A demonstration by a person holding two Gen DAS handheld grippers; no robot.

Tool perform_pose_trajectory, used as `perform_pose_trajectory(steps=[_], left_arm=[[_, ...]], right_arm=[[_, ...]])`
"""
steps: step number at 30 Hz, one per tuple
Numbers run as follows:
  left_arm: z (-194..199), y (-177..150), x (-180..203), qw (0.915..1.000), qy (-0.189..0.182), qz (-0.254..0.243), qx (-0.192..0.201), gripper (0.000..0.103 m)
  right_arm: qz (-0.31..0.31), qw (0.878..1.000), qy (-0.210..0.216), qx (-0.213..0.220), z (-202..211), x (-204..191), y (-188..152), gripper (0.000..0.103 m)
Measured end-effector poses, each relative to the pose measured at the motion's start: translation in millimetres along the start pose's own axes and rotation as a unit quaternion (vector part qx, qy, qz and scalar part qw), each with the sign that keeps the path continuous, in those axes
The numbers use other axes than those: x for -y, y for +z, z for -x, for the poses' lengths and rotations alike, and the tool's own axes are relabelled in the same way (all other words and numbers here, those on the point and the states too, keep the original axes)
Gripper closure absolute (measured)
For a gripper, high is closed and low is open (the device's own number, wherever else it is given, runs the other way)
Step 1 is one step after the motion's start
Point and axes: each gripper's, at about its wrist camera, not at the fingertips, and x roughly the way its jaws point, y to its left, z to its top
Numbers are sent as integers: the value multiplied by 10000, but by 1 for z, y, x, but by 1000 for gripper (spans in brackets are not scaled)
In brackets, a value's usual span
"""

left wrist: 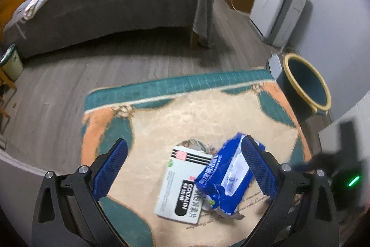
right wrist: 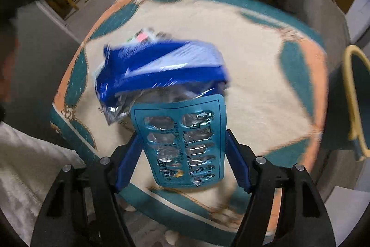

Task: Collect trash
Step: 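Grasp the blue wipes pack with the left tool while the right tool grasps the teal blister pack, then carry the wipes pack and blister pack over the bin and open both tools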

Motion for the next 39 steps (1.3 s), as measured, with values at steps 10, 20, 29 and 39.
perform_pose_trajectory(steps=[10, 20, 29, 39], left_arm=[[-72, -28, 53, 9896, -451, -823, -1088, 6], [-109, -52, 88, 9727, -157, -1574, -1696, 10], [-81, -37, 89, 9809, -606, -1354, -1256, 31], [-51, -10, 91, 9911, -602, -962, -691, 32]], right_arm=[[-1044, 9931, -281, 449, 35, 85, 7, 33], [-1287, 9898, -106, 595, 42, 100, 11, 33], [-1344, 9875, -6, 829, 58, 103, 16, 33], [-1880, 9712, -7, 1467, 97, 152, 21, 33]])
